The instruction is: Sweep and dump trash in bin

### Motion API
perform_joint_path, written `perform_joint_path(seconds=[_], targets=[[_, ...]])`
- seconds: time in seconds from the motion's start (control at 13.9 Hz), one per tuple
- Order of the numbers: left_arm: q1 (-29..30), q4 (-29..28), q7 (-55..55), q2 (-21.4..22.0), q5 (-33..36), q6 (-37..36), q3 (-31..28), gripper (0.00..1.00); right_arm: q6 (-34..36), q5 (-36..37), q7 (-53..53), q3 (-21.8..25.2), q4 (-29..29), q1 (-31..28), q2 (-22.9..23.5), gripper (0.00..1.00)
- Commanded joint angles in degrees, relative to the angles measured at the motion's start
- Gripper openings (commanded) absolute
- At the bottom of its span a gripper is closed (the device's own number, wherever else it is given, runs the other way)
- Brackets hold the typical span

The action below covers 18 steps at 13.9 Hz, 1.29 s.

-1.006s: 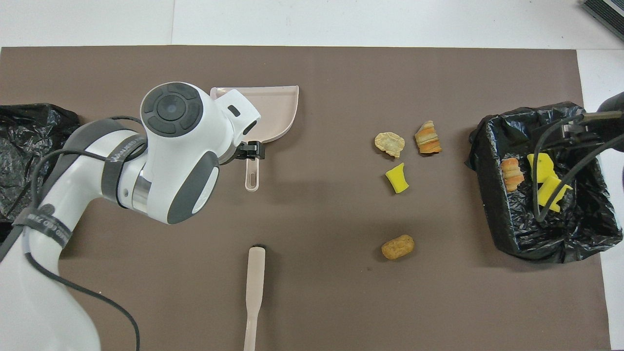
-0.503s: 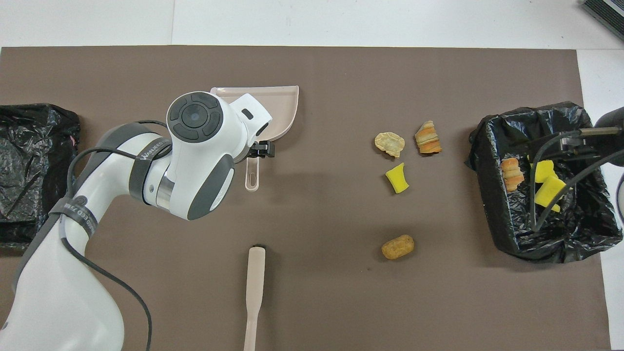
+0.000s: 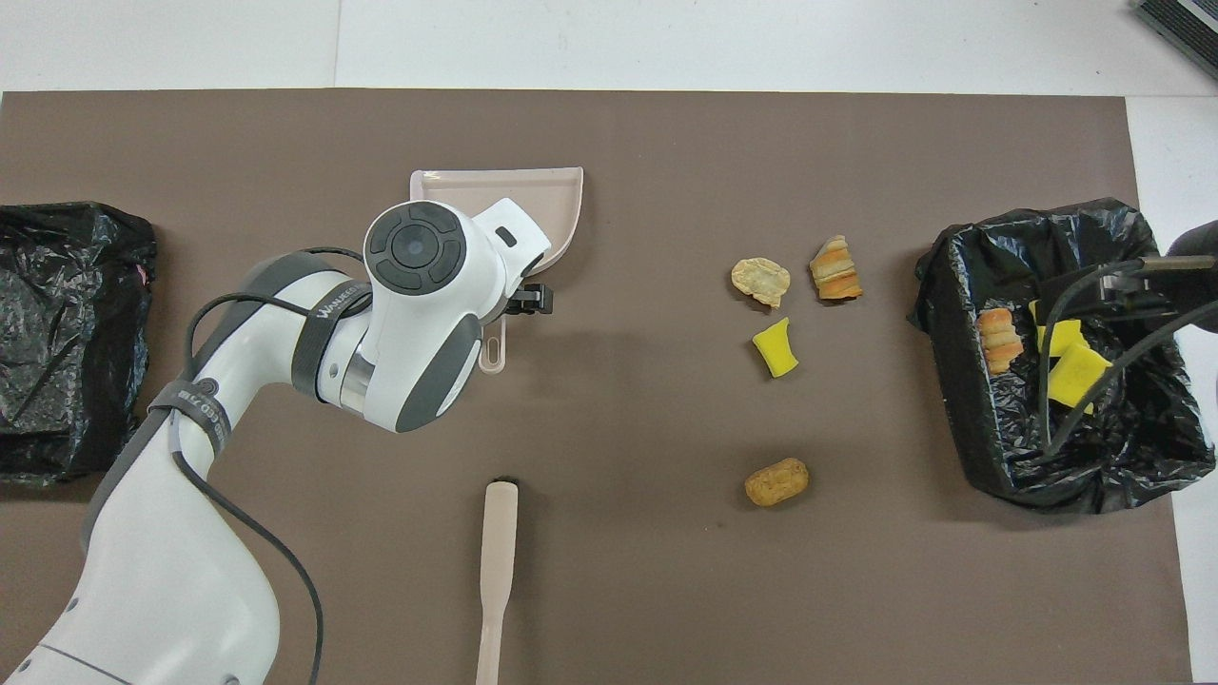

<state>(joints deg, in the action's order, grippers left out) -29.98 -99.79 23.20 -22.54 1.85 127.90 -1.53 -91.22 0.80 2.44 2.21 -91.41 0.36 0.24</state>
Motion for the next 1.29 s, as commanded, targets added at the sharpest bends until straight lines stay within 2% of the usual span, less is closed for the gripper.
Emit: perform_joint_path(seconds=[0.0,0.22,0.36,0.5,0.72,0.93,1.08,1.22], targets=[[-0.9,-0.7,1.0,0.0,1.3,1.1,-0.8,0.77,-1.4,-1.7,0.4,0.3,-0.9,0.4,-1.0,1.00],[-1.0,-0.7,1.1,0.0,1.3,0.9,-0.8,0.47,0.0,-1.9,-0.2,0.3,1.4,0.4,0.3,1.00],[-1.0,-0.1,1.1,-0.1,1.4,0.4,-0.8,0.09,-0.4,-2.2,0.5,0.3,1.6,0.4,0.4,1.00],[-0.9,0.2,0.6,0.2,3.4,-0.3,-0.8,0.03,0.1,-2.2,-0.2,0.3,1.4,0.3,0.3,1.00],[-0.5,0.4,-2.4,2.3,6.5,-3.2,-0.8,0.01,-0.4,-2.0,-0.2,0.2,-0.3,0.8,-0.7,1.00],[-0.2,0.3,-15.0,5.9,6.5,-11.0,-1.0,0.00,-0.5,-2.1,0.1,0.2,-2.1,3.6,-1.0,1.00],[0.3,0.2,-22.7,7.8,6.5,-12.9,-1.6,0.00,-0.4,-2.3,0.6,0.2,-4.6,6.7,-1.6,1.00],[1.8,0.4,-33.3,8.8,6.5,-15.9,-1.6,0.00,-0.9,-6.6,-0.4,0.2,-8.0,8.9,-2.4,1.00]])
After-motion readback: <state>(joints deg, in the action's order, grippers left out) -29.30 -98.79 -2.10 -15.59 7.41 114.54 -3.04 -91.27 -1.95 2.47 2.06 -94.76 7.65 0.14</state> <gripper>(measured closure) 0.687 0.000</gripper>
